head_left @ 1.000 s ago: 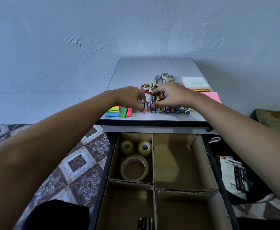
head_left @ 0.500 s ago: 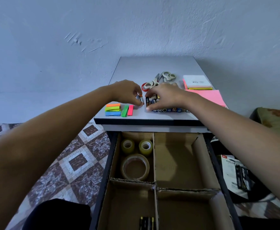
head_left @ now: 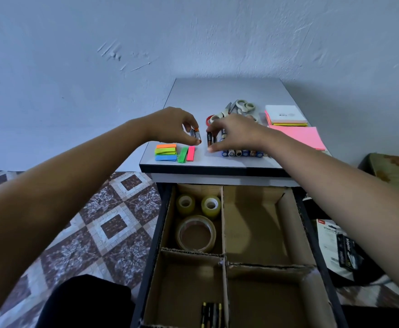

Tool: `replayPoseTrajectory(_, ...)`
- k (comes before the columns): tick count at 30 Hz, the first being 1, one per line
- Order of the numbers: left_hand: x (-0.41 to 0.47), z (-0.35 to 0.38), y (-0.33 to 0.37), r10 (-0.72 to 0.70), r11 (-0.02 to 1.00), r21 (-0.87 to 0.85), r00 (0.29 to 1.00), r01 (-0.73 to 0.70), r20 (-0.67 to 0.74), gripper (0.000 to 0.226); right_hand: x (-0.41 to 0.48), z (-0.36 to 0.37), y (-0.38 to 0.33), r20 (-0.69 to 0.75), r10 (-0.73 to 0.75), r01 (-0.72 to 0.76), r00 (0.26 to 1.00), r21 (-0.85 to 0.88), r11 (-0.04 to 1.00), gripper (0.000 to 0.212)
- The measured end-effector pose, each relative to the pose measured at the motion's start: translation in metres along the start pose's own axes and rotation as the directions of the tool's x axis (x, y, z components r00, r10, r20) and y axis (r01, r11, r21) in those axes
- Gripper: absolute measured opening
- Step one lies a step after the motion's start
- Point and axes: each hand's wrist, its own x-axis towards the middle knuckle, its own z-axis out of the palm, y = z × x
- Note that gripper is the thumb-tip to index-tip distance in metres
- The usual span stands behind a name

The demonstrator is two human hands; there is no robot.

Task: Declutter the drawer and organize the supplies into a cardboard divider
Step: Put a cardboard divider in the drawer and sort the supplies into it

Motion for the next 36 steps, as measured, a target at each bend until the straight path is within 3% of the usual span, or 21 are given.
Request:
replayPoseTrajectory(5, -0.048, -0.004, 0.023, 0.056, 0.998, -0.035, 0.998, -0.056, -0.014, 0.057, -0.041, -0.015, -0.014, -0.043, -0.027, 0.031, 0.999, 0.098, 0.995, 0.055)
replayPoseTrajectory(8, -0.084, 0.014, 0.032, 0.101, 0.991, -0.093, 0.994, -0.098, 0.032, 0.048, -0.076, -0.009, -0.021, -0.024, -0.040, 0.043, 0.999, 0.150, 0.988, 0.058)
replayPoseTrajectory(14, -0.137, 0.100, 0.054, 0.130, 0.989, -0.119, 0.897, -0.087, 0.423, 0.043, -0.136, 0.046, -0.037, 0.103, -0.050, 0.024, 0.993, 0.234, 0.972, 0.057)
replayPoseTrajectory(19, -0.161, 0.170, 0.054, 0.092, 0.996, -0.064, 0.806, -0.068, 0.585, 0.041, -0.163, 0.083, -0.042, 0.163, -0.018, -0.032, 0.986, 0.298, 0.954, 0.057)
replayPoseTrajectory(24, -0.163, 0.206, 0.051, -0.013, 1.000, 0.028, 0.779, -0.006, 0.627, 0.037, -0.171, 0.095, -0.044, 0.167, -0.001, -0.056, 0.986, 0.334, 0.941, 0.057)
replayPoseTrajectory(31, -0.165, 0.224, 0.049, -0.141, 0.945, -0.159, 0.796, 0.286, 0.589, 0.029, -0.173, 0.100, -0.048, 0.164, 0.006, -0.065, 0.986, 0.356, 0.932, 0.056)
replayPoseTrajectory(36, -0.170, 0.216, 0.054, -0.092, 0.956, -0.168, 0.787, 0.242, 0.610, 0.035, -0.174, 0.105, -0.049, 0.189, 0.010, -0.084, 0.982, 0.383, 0.920, 0.055)
